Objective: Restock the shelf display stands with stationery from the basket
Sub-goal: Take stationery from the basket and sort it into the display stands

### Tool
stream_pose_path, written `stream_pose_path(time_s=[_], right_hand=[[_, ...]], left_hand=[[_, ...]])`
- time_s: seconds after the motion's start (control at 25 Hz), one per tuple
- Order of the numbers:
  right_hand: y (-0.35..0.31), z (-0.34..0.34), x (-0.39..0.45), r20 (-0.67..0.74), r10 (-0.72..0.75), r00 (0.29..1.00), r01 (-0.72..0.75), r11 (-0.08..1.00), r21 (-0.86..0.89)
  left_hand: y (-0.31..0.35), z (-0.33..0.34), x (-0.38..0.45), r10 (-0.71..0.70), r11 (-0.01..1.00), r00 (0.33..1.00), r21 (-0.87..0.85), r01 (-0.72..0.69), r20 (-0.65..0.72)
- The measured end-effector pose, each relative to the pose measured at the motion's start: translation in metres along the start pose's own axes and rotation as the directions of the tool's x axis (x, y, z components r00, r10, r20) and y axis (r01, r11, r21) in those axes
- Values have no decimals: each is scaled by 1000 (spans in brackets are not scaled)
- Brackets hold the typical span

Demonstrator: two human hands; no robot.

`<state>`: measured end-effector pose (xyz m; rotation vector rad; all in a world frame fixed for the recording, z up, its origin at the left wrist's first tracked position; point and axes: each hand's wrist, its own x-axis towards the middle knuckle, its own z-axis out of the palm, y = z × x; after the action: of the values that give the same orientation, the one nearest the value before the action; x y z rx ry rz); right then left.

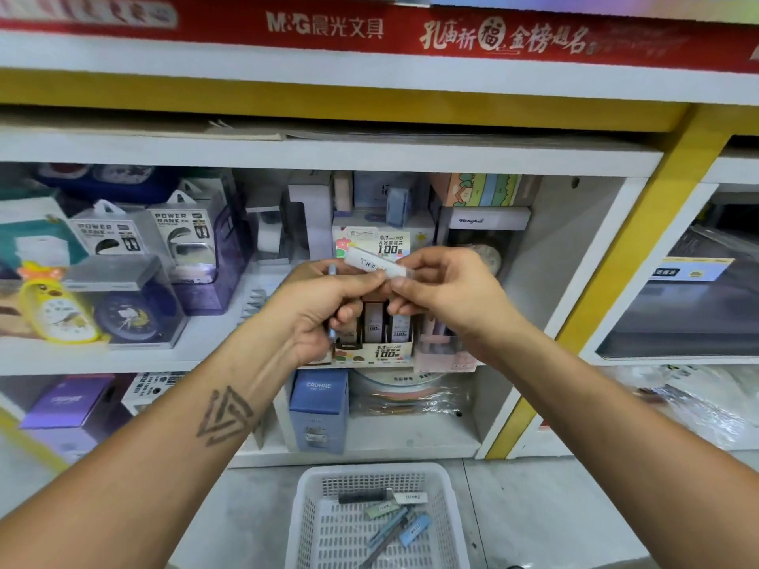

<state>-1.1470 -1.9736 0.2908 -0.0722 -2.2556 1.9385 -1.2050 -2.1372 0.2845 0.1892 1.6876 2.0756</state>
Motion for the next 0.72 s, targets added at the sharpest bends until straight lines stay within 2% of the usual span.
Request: stream_pose_path(time_s=[0.12, 0.2, 0.28, 0.36, 0.44, 0.52, 0.56, 0.64, 0.72], right_hand=[[-5, 22, 20, -34, -60, 998, 52, 976, -211], [-7, 39, 34, 21, -61, 998, 64, 954, -291], [-7, 48, 43, -19, -101, 995, 87, 927, -364], [-5, 61, 58, -23, -245, 969, 187, 792, -581], [-7, 75, 74, 23, -349, 937, 260, 650, -714], [-6, 84, 92, 83, -390, 917, 296, 528, -796], [-5, 88, 101, 122, -393, 911, 303, 439, -846], [-3, 96, 118, 214, -329, 920, 307, 263, -915], [-3, 106, 130, 256, -219, 941, 294, 160, -942]], left_hand=[[10, -43, 3, -61, 998, 983, -39, 55, -172], [14, -75, 1, -169, 974, 968, -181, 136, -184], [15, -92, -2, -183, 955, 968, -267, 133, -173], [12, -111, -4, -135, 972, 968, -217, 88, -213], [9, -127, -1, -23, 1000, 953, -18, 19, -303], [4, -139, 4, 121, 961, 924, 277, -17, -363], [0, -143, 7, 194, 907, 919, 420, -34, -344], [-8, -146, 9, 306, 751, 927, 653, -94, -218], [-13, -145, 9, 359, 571, 929, 808, -145, -86]])
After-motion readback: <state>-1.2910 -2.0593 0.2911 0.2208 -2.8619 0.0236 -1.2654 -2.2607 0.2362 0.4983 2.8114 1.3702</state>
